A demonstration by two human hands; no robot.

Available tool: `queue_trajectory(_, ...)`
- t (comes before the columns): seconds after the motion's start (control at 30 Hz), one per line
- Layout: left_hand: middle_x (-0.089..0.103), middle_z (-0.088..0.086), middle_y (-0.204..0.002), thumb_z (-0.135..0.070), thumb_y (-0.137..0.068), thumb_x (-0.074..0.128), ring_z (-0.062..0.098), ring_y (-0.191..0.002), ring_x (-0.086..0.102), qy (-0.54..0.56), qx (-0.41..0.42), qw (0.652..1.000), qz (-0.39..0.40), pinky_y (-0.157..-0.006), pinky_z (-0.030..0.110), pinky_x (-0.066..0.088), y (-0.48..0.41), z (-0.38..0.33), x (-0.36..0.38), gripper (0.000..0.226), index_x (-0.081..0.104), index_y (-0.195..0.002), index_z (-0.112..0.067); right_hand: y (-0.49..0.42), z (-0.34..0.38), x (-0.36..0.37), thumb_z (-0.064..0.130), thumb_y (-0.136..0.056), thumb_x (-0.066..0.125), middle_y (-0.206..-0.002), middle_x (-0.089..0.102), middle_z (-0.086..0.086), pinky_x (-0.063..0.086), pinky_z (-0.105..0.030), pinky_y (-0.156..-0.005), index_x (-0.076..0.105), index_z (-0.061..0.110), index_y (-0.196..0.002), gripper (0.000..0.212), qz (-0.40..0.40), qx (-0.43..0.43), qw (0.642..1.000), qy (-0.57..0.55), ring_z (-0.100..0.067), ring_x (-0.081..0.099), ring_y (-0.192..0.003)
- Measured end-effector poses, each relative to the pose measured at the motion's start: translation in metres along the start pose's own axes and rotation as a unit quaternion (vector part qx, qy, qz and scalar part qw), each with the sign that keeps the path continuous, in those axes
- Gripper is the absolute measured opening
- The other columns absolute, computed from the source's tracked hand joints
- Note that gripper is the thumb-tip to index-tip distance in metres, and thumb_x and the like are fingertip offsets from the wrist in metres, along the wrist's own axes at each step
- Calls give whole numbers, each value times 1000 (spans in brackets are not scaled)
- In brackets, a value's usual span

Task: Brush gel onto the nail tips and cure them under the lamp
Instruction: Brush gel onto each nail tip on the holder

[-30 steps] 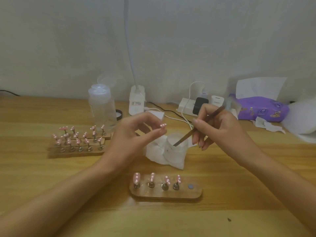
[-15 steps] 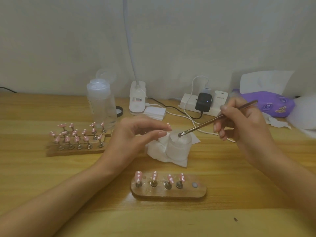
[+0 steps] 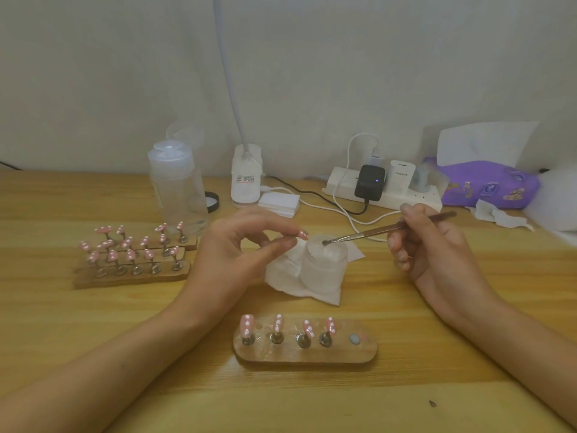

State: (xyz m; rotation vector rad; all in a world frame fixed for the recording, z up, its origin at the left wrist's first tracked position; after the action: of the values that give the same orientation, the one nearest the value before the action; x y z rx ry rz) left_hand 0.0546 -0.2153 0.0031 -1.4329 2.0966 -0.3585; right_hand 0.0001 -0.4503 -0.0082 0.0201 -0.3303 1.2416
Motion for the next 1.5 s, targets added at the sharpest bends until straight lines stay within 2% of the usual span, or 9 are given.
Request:
queue_trajectory(0.1,74,-11,-95,-15,-81,76,9,-80,63,9,-14,1000,0,-67,10,44,0,4,1,14,80,-90,-26,-1,0,0,32,-86,59,-53,56,0,38,-16,-41,48,17,-74,22,0,-5,1000,-5,-7,47,-44)
queue_trajectory(0.2,75,-13,-95,-27,-78,75,13,-82,65,1,-17,1000,5,-71,18,50,1,4,2,13,79,-90,-28,-2,1,-1,32,-86,58,-53,57,0,38,-16,-41,48,18,-73,22,1,-9,1000,-13,-7,47,-44)
queue_trajectory(0.27,75,-16,-95,-31,-77,76,11,-77,64,-10,-26,1000,6,-68,18,51,1,5,2,12,78,-89,-32,-2,0,-1,29,-88,57,-53,57,-1,39,-16,-42,47,18,-73,22,5,-9,1000,-17,-7,48,-45)
queue_trajectory(0.37,73,-18,-93,-28,-78,79,7,-70,63,-34,-33,999,5,-59,11,45,2,5,1,10,75,-85,-33,-3,-1,-1,28,-86,57,-55,59,-2,40,-17,-42,47,17,-73,20,13,-5,1000,-22,-9,50,-46)
queue_trajectory(0.47,73,-17,-91,-22,-79,80,4,-66,60,-32,-33,999,9,-55,9,42,2,5,2,10,74,-82,-30,-4,-2,-1,31,-84,59,-57,62,-2,41,-17,-43,50,17,-74,19,17,-6,1000,-21,-9,51,-47)
queue_trajectory(0.63,74,-15,-91,-24,-81,79,4,-62,56,-39,-32,999,18,-56,8,41,3,4,3,7,74,-81,-29,-4,-2,-2,33,-86,59,-59,63,-3,43,-17,-45,53,19,-74,19,21,-4,1000,-19,-9,52,-49)
queue_trajectory(0.9,73,-15,-90,-22,-82,78,3,-59,52,-47,-23,998,32,-59,7,40,4,3,5,8,72,-82,-27,-1,1,8,36,-86,59,-62,66,-2,43,-16,-46,57,29,-61,26,60,-10,998,13,-9,53,-50)
queue_trajectory(1.13,72,-13,-87,-17,-81,79,3,-55,47,-45,-26,998,34,-58,7,38,3,2,6,9,71,-80,-21,0,0,9,35,-83,61,-64,67,-7,42,-17,-46,55,27,-64,22,64,-13,997,29,-11,52,-48)
queue_trajectory(1.5,70,-14,-87,-18,-81,78,4,-51,43,-41,-32,998,43,-57,7,38,3,2,7,9,70,-79,-23,-1,2,7,34,-84,61,-63,67,-7,36,-17,-41,56,28,-62,24,53,-26,998,25,-10,49,-45)
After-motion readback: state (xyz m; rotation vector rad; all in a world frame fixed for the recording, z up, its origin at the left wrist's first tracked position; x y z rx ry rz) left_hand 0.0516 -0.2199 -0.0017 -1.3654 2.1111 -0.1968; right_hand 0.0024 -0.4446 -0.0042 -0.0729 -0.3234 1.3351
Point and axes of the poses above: each hand's wrist, its own y-axis away from the middle knuckle, its own x-axis out of the palm, z = x × y, the point moved 6 cm from there along -y, towards the middle knuckle
